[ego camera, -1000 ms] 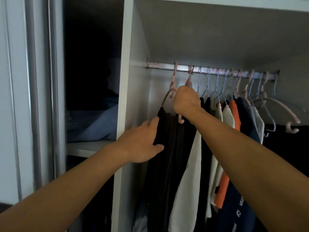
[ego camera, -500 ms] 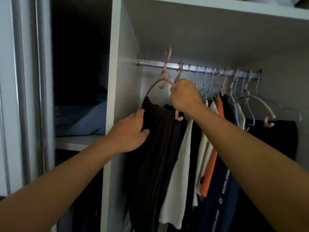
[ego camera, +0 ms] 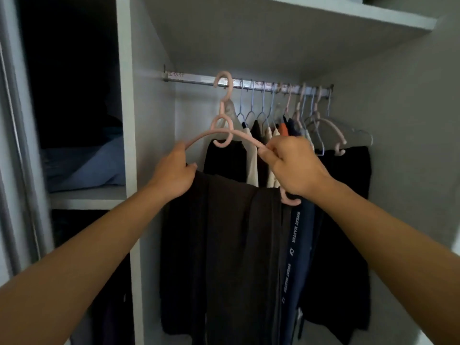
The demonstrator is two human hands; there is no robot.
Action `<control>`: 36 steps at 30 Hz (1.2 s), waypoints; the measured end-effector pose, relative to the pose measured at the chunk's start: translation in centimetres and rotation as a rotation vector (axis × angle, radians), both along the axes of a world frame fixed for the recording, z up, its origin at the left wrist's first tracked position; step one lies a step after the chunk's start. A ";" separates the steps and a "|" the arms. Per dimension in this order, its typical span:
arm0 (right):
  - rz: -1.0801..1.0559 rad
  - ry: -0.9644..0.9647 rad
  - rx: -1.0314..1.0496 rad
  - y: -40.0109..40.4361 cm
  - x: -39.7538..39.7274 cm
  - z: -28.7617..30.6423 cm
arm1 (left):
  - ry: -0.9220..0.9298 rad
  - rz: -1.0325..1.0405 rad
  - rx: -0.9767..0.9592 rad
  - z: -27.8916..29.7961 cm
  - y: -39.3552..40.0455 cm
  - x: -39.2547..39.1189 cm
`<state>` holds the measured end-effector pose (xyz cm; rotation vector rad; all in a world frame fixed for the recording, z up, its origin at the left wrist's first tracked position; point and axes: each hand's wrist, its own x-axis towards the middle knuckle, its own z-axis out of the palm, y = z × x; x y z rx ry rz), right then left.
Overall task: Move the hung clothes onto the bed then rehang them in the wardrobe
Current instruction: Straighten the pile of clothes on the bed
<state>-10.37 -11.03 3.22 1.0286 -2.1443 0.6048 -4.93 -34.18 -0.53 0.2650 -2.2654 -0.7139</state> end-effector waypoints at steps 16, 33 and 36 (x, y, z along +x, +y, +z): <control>-0.156 -0.168 -0.146 13.1 14.5 -7.7 | 0.004 -0.467 -0.062 -4.3 6.1 1.3; -0.650 -0.260 -0.486 30.4 33.9 -10.1 | 0.123 -1.045 0.267 -5.2 27.5 14.7; -0.736 -0.267 -0.578 33.6 38.4 -11.2 | 0.095 -1.118 0.281 -5.2 32.4 18.2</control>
